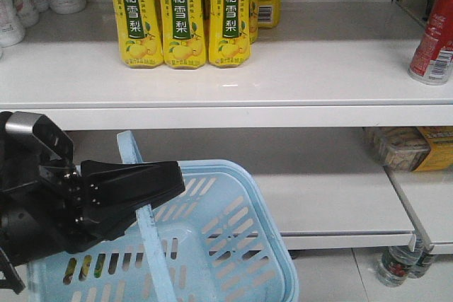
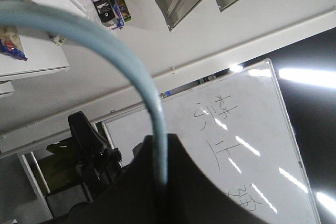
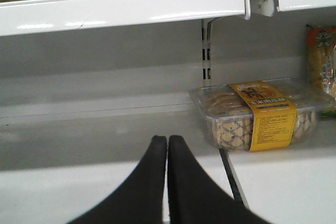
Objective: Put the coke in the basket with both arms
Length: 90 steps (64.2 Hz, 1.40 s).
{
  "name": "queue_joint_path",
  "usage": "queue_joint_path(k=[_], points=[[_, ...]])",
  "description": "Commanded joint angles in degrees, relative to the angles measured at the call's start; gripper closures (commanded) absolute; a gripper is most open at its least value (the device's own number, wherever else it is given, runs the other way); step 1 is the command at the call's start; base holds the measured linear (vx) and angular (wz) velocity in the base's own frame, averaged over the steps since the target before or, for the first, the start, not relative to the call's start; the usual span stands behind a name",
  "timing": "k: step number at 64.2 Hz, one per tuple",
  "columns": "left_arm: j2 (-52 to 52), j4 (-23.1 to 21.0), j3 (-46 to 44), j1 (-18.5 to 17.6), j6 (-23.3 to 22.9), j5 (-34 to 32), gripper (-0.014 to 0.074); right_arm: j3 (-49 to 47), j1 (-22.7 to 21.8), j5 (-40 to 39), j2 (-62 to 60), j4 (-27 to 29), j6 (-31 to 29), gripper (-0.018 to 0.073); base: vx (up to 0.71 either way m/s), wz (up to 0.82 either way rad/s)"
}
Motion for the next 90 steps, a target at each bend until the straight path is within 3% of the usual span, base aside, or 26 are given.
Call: queue_joint_path(k=[1,90], points=[[-1.1,-4.3,-1.4,-0.4,0.1,-12.7,0.0603,0.4,-0.3,-4.0,-0.7,-0.4,-0.2,0.0565,0.03,0.01],[-1.1,-4.3,-1.4,-0.4,0.1,-12.7,0.0603,0.4,-0.3,-4.0,-0.7,-0.4,-0.2,0.0565,0.01,0.01]])
